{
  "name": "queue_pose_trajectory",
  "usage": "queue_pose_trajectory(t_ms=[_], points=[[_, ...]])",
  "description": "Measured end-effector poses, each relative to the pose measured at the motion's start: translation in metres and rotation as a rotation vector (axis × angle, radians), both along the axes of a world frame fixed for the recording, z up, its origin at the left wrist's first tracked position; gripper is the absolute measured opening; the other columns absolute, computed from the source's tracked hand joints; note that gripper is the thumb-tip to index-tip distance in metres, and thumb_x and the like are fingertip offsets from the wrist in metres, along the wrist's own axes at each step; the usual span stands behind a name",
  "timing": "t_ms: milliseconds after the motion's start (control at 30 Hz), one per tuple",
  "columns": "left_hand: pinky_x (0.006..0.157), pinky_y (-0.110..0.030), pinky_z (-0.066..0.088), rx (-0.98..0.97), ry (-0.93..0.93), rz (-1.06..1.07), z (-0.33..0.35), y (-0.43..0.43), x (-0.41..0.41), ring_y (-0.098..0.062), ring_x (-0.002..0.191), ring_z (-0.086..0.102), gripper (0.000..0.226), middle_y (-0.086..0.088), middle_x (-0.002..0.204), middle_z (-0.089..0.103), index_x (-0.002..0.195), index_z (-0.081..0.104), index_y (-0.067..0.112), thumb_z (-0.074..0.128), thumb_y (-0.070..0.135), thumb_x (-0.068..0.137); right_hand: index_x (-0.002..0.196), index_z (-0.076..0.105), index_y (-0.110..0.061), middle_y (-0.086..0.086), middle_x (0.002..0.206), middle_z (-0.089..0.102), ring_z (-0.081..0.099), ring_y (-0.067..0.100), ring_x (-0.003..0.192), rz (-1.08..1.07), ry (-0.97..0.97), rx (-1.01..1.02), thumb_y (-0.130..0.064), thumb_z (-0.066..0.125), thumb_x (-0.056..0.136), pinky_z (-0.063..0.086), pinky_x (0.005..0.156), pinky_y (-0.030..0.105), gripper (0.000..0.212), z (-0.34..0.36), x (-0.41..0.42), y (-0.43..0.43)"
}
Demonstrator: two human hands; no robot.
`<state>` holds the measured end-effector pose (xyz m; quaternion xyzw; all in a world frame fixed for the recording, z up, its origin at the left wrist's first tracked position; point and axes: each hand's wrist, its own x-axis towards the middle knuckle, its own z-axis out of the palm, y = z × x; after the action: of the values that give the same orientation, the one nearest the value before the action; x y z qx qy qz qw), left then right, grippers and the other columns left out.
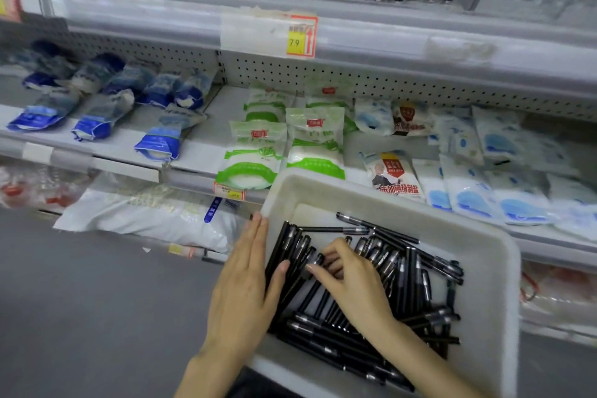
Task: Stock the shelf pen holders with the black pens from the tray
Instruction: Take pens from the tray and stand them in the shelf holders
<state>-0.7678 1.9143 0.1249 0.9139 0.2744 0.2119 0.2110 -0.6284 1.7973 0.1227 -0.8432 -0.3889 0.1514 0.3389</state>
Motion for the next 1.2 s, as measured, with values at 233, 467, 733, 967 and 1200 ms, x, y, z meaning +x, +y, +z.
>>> queue_pose_trajectory(t_ms=[233, 467, 733, 967, 1200], points=[[0.109, -0.025, 0.027, -0.044, 0.001, 0.002, 0.002, 0.0, -0.001, 0.003, 0.144, 0.009, 0.065, 0.026, 0.157, -0.003, 0.153, 0.008, 0.028, 0.025, 0.054, 0.097, 0.074, 0.045, -0.027, -0.011, 0.066, 0.057, 0.057, 0.004, 0.063, -0.179, 0.145, 0.071, -0.033, 0.079, 0.074, 0.049, 0.062, 0.021, 0.036, -0.001, -0.01, 0.013], [0.111, -0.007, 0.007, -0.209, -0.081, -0.048, 0.023, 0.008, 0.006, 0.012, 0.14, 0.007, 0.066, 0.025, 0.155, 0.011, 0.15, 0.003, 0.041, 0.027, 0.061, 0.091, 0.083, 0.06, -0.02, -0.009, 0.075, 0.073, 0.068, 0.004, 0.072, -0.112, 0.506, 0.32, 0.004, 0.075, 0.074, 0.049, 0.069, 0.013, 0.029, 0.04, 0.01, 0.005], [0.11, -0.027, 0.034, -0.065, -0.505, -0.144, 0.142, 0.021, 0.055, -0.007, 0.134, 0.041, 0.052, 0.023, 0.149, 0.033, 0.146, 0.033, 0.026, 0.039, 0.042, 0.097, 0.086, 0.068, -0.013, 0.006, 0.088, 0.074, 0.072, 0.017, 0.082, 0.054, 0.478, 0.571, -0.009, 0.076, 0.063, 0.053, 0.071, 0.018, 0.025, 0.17, 0.055, -0.01], [0.102, -0.013, 0.034, 0.121, -0.726, -0.236, 0.236, 0.027, 0.111, -0.004, 0.125, 0.045, 0.049, 0.014, 0.146, 0.04, 0.143, 0.04, 0.015, 0.044, 0.033, 0.098, 0.075, 0.069, -0.015, 0.013, 0.082, 0.071, 0.058, 0.011, 0.056, 0.134, 0.24, 0.688, -0.023, 0.069, 0.064, 0.041, 0.045, 0.017, 0.014, 0.296, 0.096, -0.022], [0.106, -0.011, 0.027, 0.194, -0.725, -0.335, 0.268, 0.035, 0.153, 0.006, 0.137, 0.029, 0.05, 0.023, 0.15, 0.03, 0.146, 0.029, 0.035, 0.037, 0.045, 0.097, 0.086, 0.058, -0.004, 0.012, 0.078, 0.071, 0.061, 0.014, 0.051, 0.204, 0.301, 0.759, -0.017, 0.06, 0.074, 0.046, 0.044, 0.018, 0.018, 0.365, 0.123, -0.022]])
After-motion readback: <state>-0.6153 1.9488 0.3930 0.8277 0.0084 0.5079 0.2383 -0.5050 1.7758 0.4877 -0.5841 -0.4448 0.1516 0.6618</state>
